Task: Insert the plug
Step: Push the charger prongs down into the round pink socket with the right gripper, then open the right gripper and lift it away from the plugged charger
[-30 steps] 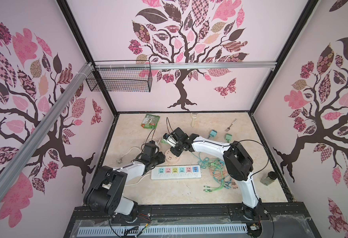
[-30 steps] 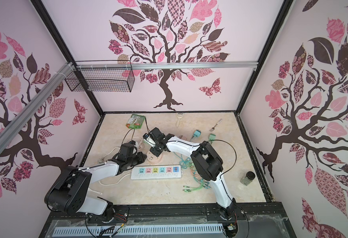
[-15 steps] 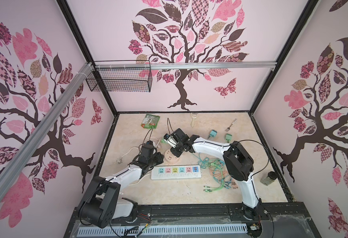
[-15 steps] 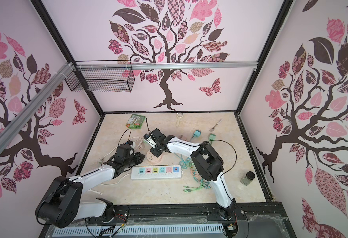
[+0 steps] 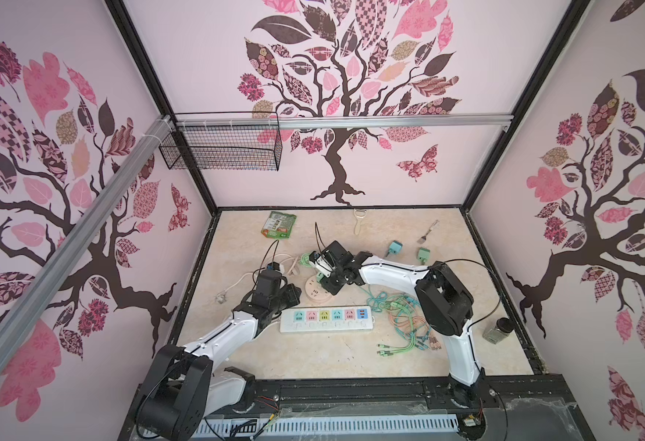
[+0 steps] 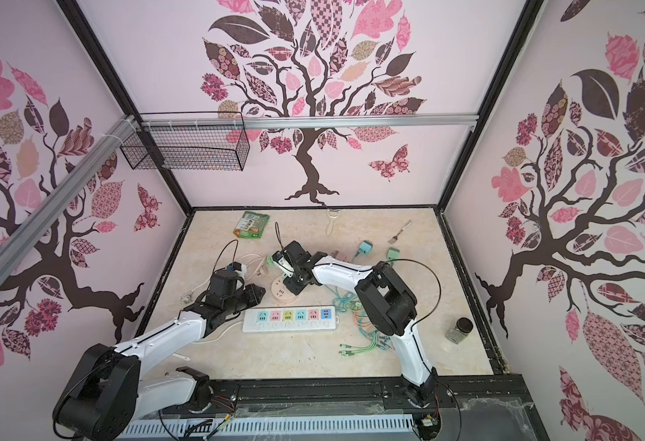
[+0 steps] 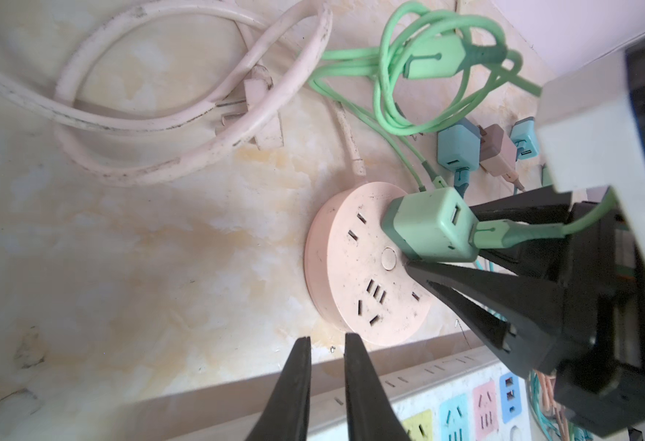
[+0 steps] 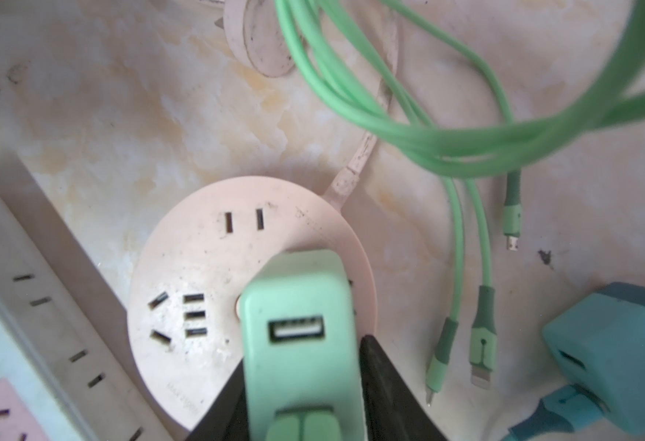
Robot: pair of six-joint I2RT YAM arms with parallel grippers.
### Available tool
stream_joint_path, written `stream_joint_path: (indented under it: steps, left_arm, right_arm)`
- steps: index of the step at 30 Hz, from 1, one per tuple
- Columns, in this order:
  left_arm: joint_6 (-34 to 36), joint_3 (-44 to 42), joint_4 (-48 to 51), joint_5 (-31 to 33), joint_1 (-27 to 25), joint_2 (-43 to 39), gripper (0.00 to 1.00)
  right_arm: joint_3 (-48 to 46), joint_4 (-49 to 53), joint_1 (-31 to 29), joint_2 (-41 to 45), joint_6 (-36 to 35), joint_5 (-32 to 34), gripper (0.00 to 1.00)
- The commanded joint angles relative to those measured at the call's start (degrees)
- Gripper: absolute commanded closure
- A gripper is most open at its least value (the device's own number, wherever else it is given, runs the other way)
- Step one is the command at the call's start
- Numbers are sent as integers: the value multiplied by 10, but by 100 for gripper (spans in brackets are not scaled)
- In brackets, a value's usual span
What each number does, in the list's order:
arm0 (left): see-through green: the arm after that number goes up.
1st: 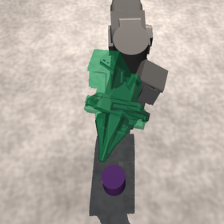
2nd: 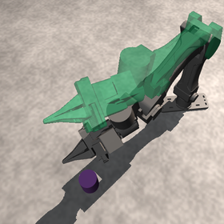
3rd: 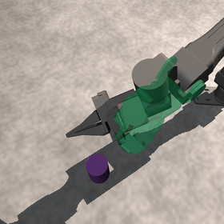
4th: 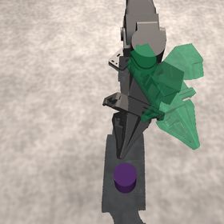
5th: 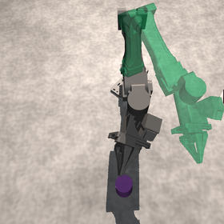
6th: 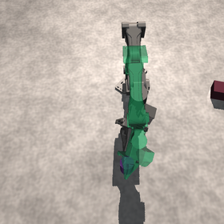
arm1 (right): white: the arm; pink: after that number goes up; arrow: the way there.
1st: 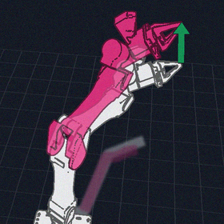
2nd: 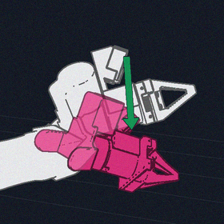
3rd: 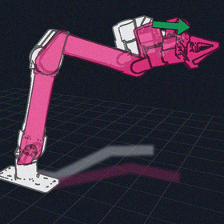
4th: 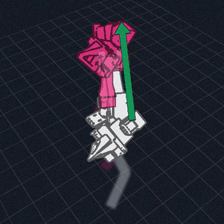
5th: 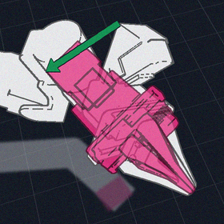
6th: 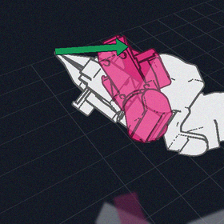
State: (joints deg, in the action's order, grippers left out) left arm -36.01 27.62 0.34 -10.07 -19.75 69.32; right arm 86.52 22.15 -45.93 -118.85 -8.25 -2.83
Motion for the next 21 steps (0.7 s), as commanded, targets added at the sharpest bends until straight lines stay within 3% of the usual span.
stream_joint_path:
  steps: [1, 10, 21]
  left_arm:
    - [4, -12, 10, 7, 3, -12, 79]
    - [4, -19, 15, 8, 4, -33, 72]
    - [3, -18, 19, 5, 4, -40, 69]
  right_arm:
    - [-19, 21, 2, 47, 18, -9, 53]
    - [-92, -4, 2, 125, 47, -26, 35]
    - [-170, -17, 2, 170, 62, -58, 29]
